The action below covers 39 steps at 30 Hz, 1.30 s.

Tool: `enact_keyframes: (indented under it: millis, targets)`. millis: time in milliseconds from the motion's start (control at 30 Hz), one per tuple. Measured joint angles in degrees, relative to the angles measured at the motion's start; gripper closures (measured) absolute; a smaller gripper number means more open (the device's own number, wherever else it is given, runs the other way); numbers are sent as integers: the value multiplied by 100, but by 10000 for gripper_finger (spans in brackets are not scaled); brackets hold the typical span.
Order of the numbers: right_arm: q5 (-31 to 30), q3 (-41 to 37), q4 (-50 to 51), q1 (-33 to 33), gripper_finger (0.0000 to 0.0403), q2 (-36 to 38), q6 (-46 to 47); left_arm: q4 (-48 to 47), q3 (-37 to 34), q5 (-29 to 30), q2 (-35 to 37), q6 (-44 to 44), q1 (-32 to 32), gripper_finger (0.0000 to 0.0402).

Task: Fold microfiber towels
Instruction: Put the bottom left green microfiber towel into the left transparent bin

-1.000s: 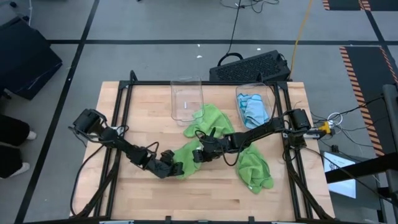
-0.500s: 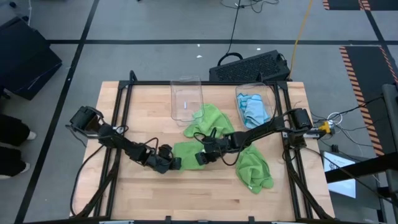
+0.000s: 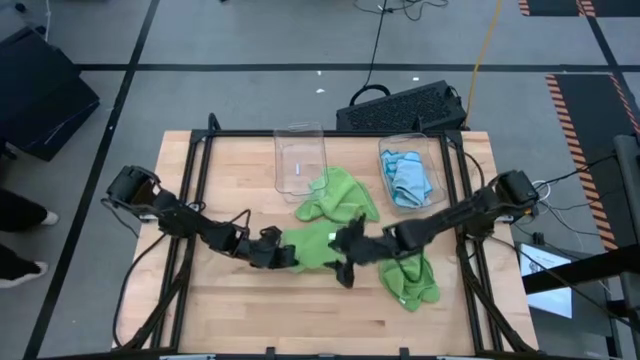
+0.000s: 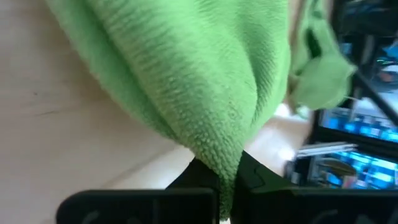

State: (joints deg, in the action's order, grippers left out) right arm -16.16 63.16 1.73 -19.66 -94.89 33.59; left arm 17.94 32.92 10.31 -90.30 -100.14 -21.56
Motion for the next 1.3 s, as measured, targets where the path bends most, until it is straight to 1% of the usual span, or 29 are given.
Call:
enact_keyframes:
  millis: [100, 267, 367, 500, 567, 667, 733, 867, 967, 1067, 1133, 1200, 1300]
  targets:
    - [-450, 0, -443, -308, 130, -156, -689, 152, -12, -34, 156, -12, 61, 399]
    - [-801, -10, -615, -440, 138, -649, -1759, 502, -6, -200, 220, -198, 204, 399]
    - [-767, -11, -1026, -344, 139, -1009, -2364, 595, -3, -474, 213, -203, 294, 399]
    - [-326, -11, -1746, -130, 133, -1432, -3033, 492, -6, -688, 190, -216, 405, 399]
    - [-245, -11, -1894, -50, 132, -1549, -3288, 501, -3, -780, 194, -239, 463, 399]
    - [-447, -9, -1868, 33, 135, -1641, -3634, 496, -3, -833, 194, -276, 516, 399]
    - [-473, -9, -1861, 93, 143, -1659, -3925, 504, -3, -885, 194, -337, 535, 398]
    - [-499, -9, -1881, 184, 177, -1657, -4391, 553, -3, -908, 194, -389, 552, 398]
    - [-449, -9, -1909, 235, 225, -1657, -4559, 736, -3, -899, 194, -401, 550, 399]
    - [-137, -9, -1905, 250, 280, -1657, -4717, 796, -1, -897, 194, -405, 550, 394]
    - [60, -9, -1903, 252, 309, -1657, -4776, 784, -1, -897, 194, -405, 550, 395]
    - [162, -9, -1908, 239, 323, -1657, -4756, 749, -1, -895, 196, -405, 544, 398]
    - [311, -9, -1909, 234, 315, -1657, -4390, 750, 0, -861, 196, -405, 545, 396]
